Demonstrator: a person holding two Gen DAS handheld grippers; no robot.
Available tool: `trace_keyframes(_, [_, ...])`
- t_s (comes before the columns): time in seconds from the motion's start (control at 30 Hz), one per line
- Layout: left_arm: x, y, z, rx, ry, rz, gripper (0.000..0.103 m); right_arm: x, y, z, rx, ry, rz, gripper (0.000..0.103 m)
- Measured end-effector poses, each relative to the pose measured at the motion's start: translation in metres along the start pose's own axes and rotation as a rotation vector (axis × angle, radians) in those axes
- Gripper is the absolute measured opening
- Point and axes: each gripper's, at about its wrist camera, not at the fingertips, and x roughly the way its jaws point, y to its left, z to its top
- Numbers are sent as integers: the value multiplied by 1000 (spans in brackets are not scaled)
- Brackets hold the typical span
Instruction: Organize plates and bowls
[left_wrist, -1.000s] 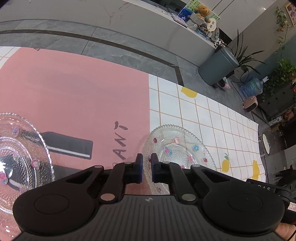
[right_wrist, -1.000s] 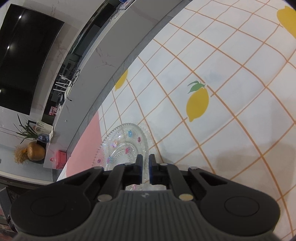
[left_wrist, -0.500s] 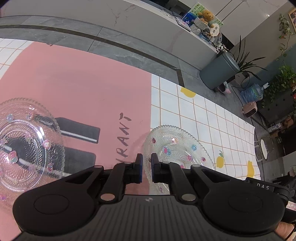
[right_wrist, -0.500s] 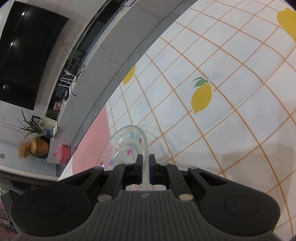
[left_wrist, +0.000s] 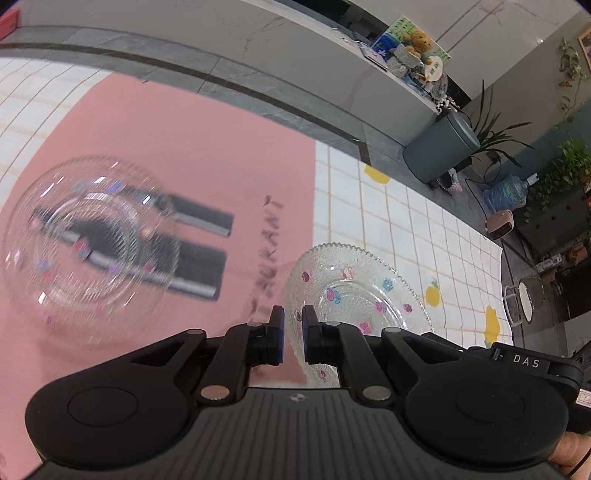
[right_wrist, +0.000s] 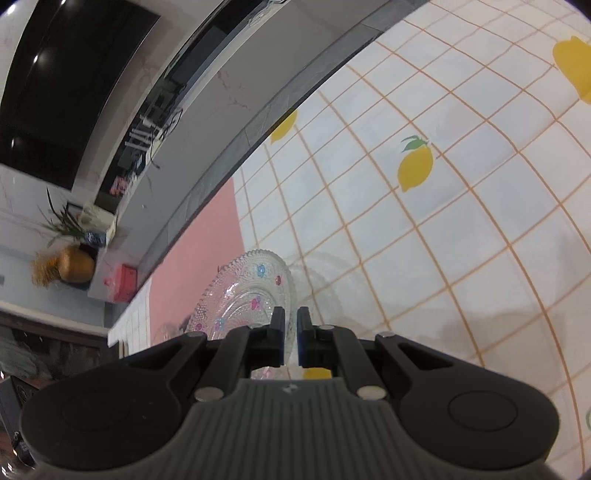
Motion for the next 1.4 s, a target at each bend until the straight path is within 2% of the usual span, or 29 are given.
trace_keyframes(0.33, [-29, 29, -33, -77, 4, -14, 11, -11, 21, -37, -89, 36, -26, 4])
trace_keyframes(0.7, [-41, 50, -62, -119, 27, -28, 11, -16, 23, -66, -103, 79, -38, 4])
trace_keyframes(1.1, [-41, 56, -81, -118, 39, -11, 11, -12, 30, -84, -163, 118, -114, 5])
trace_keyframes(1.4, [-39, 51, -85, -59, 50, 12, 11, -2, 31, -89, -211, 157, -178, 8])
